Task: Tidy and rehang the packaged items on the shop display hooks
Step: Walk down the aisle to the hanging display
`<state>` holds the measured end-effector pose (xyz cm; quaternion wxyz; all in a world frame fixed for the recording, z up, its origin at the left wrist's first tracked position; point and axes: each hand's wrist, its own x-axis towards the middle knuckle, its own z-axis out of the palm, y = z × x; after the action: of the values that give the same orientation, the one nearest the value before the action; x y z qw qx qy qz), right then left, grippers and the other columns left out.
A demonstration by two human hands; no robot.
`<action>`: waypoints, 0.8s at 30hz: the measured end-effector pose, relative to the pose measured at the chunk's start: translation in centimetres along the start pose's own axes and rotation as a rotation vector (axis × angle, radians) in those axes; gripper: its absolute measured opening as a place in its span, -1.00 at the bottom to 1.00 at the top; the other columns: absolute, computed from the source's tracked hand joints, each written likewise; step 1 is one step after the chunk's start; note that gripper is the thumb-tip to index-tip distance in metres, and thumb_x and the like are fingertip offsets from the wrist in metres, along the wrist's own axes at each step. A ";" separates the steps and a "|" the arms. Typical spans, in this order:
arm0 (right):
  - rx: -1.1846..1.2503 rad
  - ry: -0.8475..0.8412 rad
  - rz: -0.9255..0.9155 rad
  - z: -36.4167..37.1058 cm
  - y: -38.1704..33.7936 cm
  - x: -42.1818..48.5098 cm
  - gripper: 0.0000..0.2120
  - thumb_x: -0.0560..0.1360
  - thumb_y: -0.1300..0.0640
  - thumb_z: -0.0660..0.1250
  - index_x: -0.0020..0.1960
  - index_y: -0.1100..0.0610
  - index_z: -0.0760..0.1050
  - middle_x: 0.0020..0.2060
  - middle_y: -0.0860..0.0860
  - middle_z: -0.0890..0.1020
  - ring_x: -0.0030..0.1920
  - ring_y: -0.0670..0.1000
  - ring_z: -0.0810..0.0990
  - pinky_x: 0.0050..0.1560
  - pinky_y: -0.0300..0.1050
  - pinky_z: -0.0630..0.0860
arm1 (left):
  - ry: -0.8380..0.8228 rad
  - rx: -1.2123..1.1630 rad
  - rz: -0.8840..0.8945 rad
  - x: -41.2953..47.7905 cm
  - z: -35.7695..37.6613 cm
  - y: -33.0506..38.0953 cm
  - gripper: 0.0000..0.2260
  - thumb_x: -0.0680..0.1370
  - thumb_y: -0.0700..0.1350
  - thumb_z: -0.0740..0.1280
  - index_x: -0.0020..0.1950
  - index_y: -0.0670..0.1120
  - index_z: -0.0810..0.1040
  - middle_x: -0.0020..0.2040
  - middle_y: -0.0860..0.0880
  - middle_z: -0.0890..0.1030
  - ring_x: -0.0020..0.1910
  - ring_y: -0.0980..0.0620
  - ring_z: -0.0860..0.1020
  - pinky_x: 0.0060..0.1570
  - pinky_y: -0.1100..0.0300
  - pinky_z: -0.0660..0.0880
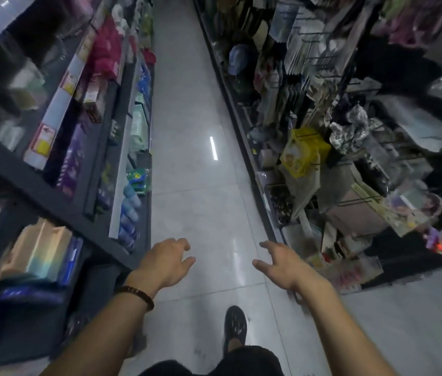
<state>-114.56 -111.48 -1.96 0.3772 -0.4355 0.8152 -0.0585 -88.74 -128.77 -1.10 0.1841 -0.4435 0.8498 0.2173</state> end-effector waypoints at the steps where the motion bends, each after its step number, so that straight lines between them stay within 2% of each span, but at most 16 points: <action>1: -0.001 -0.005 -0.004 -1.6 0.1 1.7 -0.29 0.64 -0.27 0.29 0.68 0.01 0.22 0.61 0.11 0.36 0.57 0.14 0.40 0.54 0.08 0.37 | 0.006 -0.008 -0.009 1.7 -1.1 0.7 -0.55 0.68 0.27 0.25 0.49 0.06 0.48 0.40 -0.06 0.60 0.31 -0.12 0.59 0.32 -0.04 0.56; 11: -0.020 -0.039 -0.098 -13.3 -4.9 18.7 -0.34 0.67 -0.22 0.29 0.67 -0.01 0.22 0.60 0.07 0.35 0.57 0.12 0.38 0.53 0.06 0.39 | 0.004 -0.129 -0.081 17.4 -11.4 1.6 -0.53 0.67 0.28 0.26 0.48 0.06 0.50 0.41 -0.08 0.61 0.28 -0.11 0.62 0.29 -0.06 0.58; 17: -0.037 -0.018 -0.105 -19.2 -9.4 30.5 -0.35 0.67 -0.21 0.30 0.67 -0.01 0.23 0.60 0.07 0.37 0.56 0.12 0.39 0.54 0.07 0.39 | 0.008 -0.157 -0.083 28.4 -17.3 -1.5 -0.53 0.68 0.27 0.26 0.50 0.06 0.50 0.42 -0.08 0.58 0.31 -0.12 0.59 0.31 -0.05 0.57; 20: -0.063 -0.010 -0.090 -23.2 -12.9 36.1 -0.36 0.67 -0.20 0.31 0.66 0.00 0.26 0.60 0.09 0.38 0.60 0.13 0.35 0.58 0.07 0.33 | -0.010 -0.152 -0.083 34.7 -22.3 -4.0 -0.52 0.68 0.28 0.25 0.50 0.07 0.50 0.43 -0.07 0.57 0.33 -0.12 0.57 0.31 -0.03 0.56; 24: -0.053 0.036 -0.067 -28.3 -16.8 43.1 -0.35 0.65 -0.22 0.32 0.65 -0.02 0.27 0.59 0.07 0.40 0.57 0.13 0.40 0.56 0.09 0.38 | 0.020 -0.125 -0.024 42.9 -29.5 -5.7 -0.53 0.69 0.27 0.24 0.52 0.07 0.49 0.45 -0.05 0.55 0.34 -0.13 0.57 0.32 -0.02 0.55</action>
<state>-136.70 -160.90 0.94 0.3487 -0.4714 0.8080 -0.0573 -110.65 -176.28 0.75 0.1502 -0.4664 0.8311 0.2631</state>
